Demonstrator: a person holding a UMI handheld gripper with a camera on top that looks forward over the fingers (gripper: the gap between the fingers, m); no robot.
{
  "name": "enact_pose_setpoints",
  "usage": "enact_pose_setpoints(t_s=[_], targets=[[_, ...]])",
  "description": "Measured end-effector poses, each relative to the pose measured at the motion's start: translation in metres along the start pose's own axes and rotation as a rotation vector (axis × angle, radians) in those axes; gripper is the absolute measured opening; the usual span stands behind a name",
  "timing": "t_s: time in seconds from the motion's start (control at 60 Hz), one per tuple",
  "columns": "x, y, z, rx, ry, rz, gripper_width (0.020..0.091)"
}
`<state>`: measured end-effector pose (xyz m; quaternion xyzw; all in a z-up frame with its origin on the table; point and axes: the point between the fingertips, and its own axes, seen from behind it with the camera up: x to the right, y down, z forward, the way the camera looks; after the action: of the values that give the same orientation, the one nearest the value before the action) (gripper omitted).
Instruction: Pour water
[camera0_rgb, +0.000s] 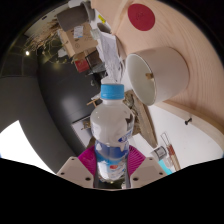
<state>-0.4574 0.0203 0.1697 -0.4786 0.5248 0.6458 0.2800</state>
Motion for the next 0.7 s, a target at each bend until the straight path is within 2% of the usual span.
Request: enact_pose_setpoints(t_s=[0.3,0.5,0.6,0.7], targets=[[0.010,-0.006,-0.007,-0.022,0.038,0.049,0.0353],[-0.027,0.004,-0.017,-0.050,0.109,-0.411,0.0355],[-0.073,-0.013,-0.031,-0.001,0.135,-0.839,0.0356],[-0.120,-0.038,-0.044,0.092,0.162,-1.211,0.0356]])
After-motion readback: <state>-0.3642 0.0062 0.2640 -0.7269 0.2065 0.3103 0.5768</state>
